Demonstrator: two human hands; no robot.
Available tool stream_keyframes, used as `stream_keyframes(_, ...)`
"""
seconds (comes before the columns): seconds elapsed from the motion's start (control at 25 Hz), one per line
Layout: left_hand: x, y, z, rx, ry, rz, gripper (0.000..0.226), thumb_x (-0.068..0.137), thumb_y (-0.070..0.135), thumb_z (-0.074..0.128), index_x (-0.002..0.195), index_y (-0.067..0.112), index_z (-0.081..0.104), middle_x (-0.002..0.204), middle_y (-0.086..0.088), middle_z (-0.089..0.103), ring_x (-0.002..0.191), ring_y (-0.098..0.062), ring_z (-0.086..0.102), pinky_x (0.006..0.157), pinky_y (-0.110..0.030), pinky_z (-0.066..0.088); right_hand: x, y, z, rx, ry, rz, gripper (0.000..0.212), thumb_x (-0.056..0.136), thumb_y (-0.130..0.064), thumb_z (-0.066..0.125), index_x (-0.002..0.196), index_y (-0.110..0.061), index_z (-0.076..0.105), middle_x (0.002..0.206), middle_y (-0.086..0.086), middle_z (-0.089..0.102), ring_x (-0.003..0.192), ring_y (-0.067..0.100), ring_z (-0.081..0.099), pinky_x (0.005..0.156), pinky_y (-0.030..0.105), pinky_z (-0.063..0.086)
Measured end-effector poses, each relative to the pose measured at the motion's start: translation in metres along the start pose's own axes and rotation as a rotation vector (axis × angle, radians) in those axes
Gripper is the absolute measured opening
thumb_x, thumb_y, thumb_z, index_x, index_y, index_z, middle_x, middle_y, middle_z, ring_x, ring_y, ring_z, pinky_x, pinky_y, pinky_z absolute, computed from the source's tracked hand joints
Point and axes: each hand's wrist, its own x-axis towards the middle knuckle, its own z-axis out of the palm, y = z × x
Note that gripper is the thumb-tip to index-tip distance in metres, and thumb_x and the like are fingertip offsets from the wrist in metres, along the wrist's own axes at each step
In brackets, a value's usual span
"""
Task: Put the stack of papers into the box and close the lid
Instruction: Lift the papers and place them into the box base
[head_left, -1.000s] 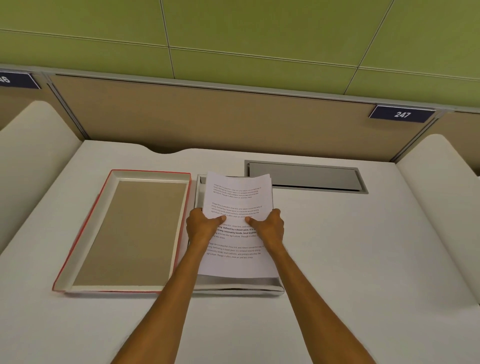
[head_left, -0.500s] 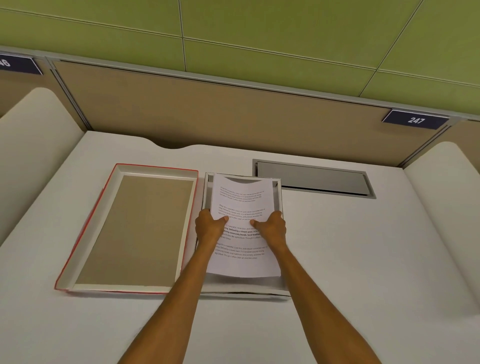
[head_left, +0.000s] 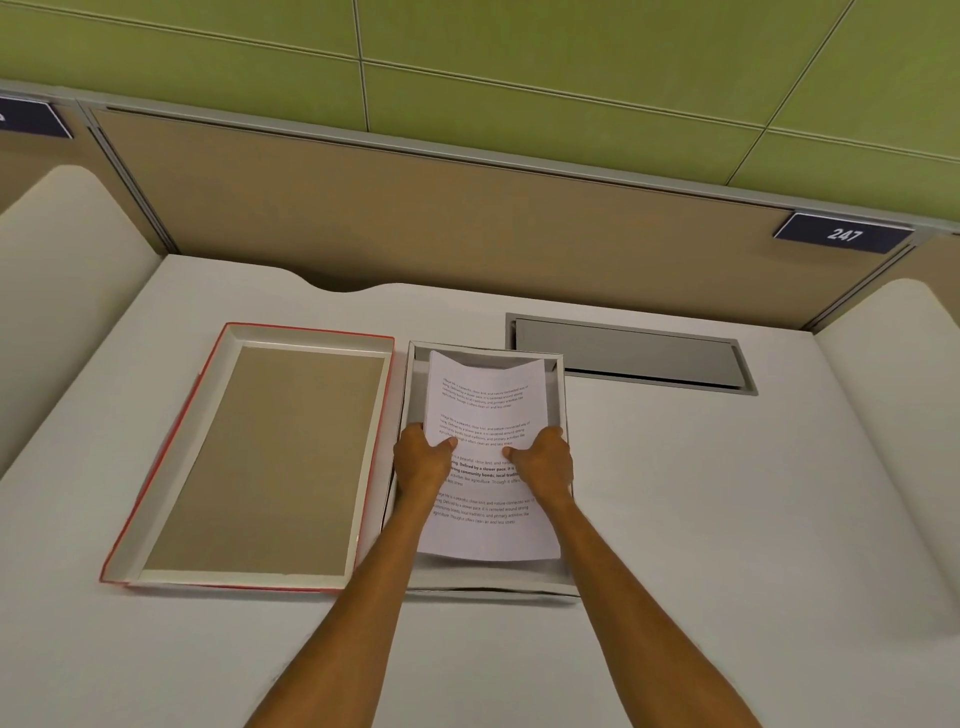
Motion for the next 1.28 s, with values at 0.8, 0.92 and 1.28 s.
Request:
stream_keyframes(0.8, 0.0, -0.001, 0.004, 0.019, -0.002, -0.026, 0.036, 0.088, 0.015, 0.07, 0.12, 0.002, 0.059, 0.123, -0.018, 0.067, 0.103, -0.034, 0.069, 0.077, -0.043, 0.06, 0.007, 0.001, 0.003, -0.092, -0.003, 0.012, 0.054, 0.084, -0.028, 0.076, 0.124, -0.005, 0.049, 0.126, 0.012, 0.062, 0.11, 0.028, 0.066, 0.085, 0.032, 0.056)
stream_keyframes(0.92, -0.003, -0.002, 0.004, 0.063, 0.036, -0.005, 0.036, 0.087, 0.012, 0.072, 0.118, 0.001, 0.059, 0.123, -0.018, 0.066, 0.105, -0.035, 0.068, 0.077, -0.04, 0.058, 0.008, 0.003, 0.003, -0.079, -0.006, 0.006, 0.051, 0.083, -0.024, 0.077, 0.122, -0.004, 0.051, 0.124, 0.013, 0.062, 0.109, 0.029, 0.066, 0.08, 0.029, 0.054)
stream_keyframes(1.28, -0.016, -0.009, 0.001, 0.17, 0.101, 0.106, 0.039, 0.081, 0.011, 0.078, 0.115, 0.003, 0.06, 0.122, -0.016, 0.067, 0.105, -0.034, 0.068, 0.08, -0.039, 0.059, 0.012, 0.014, -0.001, 0.048, -0.033, 0.047, 0.033, 0.079, -0.018, 0.081, 0.095, -0.008, 0.053, 0.117, 0.016, 0.068, 0.102, 0.03, 0.069, 0.066, 0.021, 0.046)
